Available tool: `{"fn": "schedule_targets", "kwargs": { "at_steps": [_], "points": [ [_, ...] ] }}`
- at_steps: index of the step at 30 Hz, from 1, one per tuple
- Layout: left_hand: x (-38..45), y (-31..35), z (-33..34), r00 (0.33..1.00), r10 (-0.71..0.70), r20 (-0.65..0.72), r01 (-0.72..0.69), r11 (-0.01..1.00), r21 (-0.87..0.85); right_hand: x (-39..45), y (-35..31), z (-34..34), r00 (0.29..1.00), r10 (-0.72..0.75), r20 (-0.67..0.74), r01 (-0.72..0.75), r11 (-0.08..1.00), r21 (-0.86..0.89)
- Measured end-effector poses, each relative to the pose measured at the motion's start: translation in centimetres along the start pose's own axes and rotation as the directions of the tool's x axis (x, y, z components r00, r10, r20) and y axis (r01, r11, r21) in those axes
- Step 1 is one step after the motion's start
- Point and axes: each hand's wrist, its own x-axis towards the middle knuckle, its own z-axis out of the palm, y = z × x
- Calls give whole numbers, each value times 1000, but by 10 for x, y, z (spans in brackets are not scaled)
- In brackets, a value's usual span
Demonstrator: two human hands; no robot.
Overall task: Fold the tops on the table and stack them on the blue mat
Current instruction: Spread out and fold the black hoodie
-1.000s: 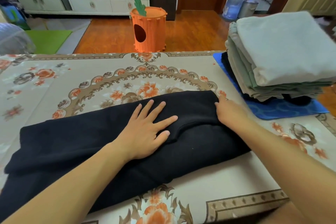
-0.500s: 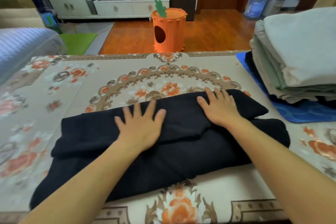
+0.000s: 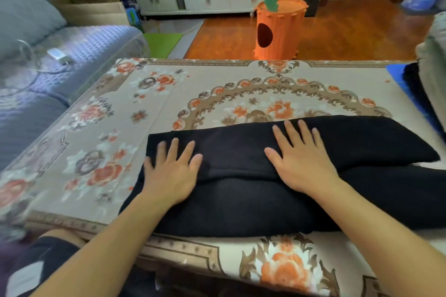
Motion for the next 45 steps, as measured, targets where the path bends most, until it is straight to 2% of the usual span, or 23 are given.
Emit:
{"fn": "schedule_targets", "kwargs": {
  "at_steps": [2, 6, 8, 10, 13, 17, 20, 22, 23, 26, 29, 32, 34, 36, 38, 40, 43, 45],
  "points": [
    [-5, -32, -8, 990, -132, 56, 138, 982, -125, 1, 4, 3, 1000, 8, 5, -8, 1000, 2],
    [-3, -60, -31, 954, -299, 25, 297, 931, -213, -1, 2, 0, 999, 2, -40, -3, 1000, -12],
    [1, -56, -46, 929, -343, 140, 371, 872, -319, -3, 2, 0, 1000, 8, -30, -8, 1000, -12],
    [1, -51, -60, 884, -361, 297, 453, 821, -347, -3, 3, -1, 1000, 8, -30, -8, 1000, -3],
    [4, -50, -73, 820, -364, 442, 509, 818, -269, -2, 3, 0, 999, 12, -41, -12, 1000, 6],
    [4, -48, -76, 795, -362, 486, 525, 812, -254, -3, 3, 1, 999, 9, -44, -9, 1000, 13],
    [2, -45, -70, 803, -305, 512, 536, 744, -399, -2, 4, 1, 999, 7, -43, -6, 1000, 8],
    [1, -44, -63, 846, -260, 465, 500, 689, -524, -3, 4, 1, 999, 6, -47, -6, 1000, 3],
    [1, -44, -59, 882, -247, 401, 449, 697, -559, -3, 4, 1, 999, 6, -45, -6, 1000, 4],
    [-4, -46, -60, 978, -178, 109, 209, 838, -505, -3, 2, -1, 999, 14, -30, -14, 1000, 5],
    [-5, -53, -86, 985, -127, -113, 77, 925, -372, 0, -5, -10, 999, -9, 39, 9, 1000, 14],
    [4, -77, -119, 971, -131, -202, 75, 962, -261, 2, -20, -30, 968, -189, 164, 193, 981, -8],
    [9, -99, -137, 964, -149, -218, 105, 974, -201, -2, -34, -31, 922, -325, 208, 336, 942, -20],
    [12, -115, -150, 955, -195, -222, 164, 975, -150, -9, -50, -17, 897, -403, 181, 413, 910, -22],
    [11, -114, -163, 958, -211, -192, 194, 976, -102, -13, -59, -2, 901, -411, 138, 416, 909, -12],
    [7, -94, -180, 975, -197, -107, 186, 977, -108, -12, -60, 4, 910, -397, 118, 401, 916, -15],
    [-8, -42, -212, 985, -111, 134, 157, 899, -408, -12, -56, 5, 914, -392, 107, 396, 918, -15],
    [-23, -5, -227, 983, 29, 179, 77, 826, -558, -13, -56, 3, 915, -388, 110, 391, 920, -10]
  ]
}}
